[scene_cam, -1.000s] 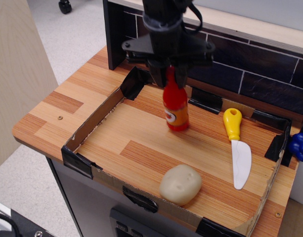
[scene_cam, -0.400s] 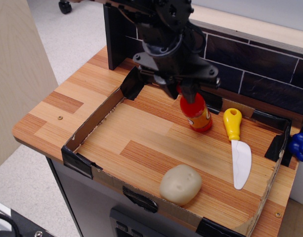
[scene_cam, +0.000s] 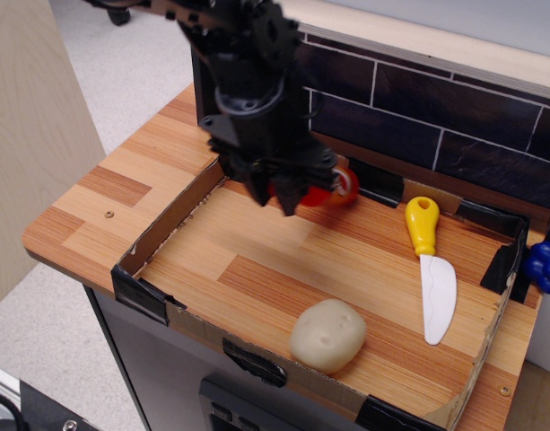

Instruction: Topple hot sauce bottle

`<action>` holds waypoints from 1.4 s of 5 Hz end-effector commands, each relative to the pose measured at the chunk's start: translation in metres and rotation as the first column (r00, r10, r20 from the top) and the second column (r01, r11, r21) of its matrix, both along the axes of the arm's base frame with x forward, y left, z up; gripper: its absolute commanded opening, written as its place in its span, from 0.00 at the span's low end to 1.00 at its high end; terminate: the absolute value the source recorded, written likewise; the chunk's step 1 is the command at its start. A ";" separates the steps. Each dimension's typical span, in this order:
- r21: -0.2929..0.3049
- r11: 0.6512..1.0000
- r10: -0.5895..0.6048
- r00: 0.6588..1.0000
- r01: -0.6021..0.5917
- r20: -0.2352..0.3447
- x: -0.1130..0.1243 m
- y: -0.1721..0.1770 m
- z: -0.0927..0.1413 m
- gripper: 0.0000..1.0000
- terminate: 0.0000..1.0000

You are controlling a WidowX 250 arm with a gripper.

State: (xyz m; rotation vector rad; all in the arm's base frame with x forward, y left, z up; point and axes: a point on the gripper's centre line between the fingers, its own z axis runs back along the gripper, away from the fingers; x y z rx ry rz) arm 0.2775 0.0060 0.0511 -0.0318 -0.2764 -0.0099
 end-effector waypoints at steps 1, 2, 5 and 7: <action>0.045 0.999 -0.021 0.999 0.023 -0.041 -0.013 0.018 -0.014 0.00 0.00; 0.003 1.000 0.016 0.997 -0.016 -0.076 -0.018 0.009 -0.021 0.00 0.00; 0.010 0.982 0.186 0.975 -0.186 -0.118 -0.014 0.000 -0.020 1.00 0.00; -0.076 0.968 0.233 0.968 -0.240 -0.098 -0.012 0.000 0.016 1.00 0.00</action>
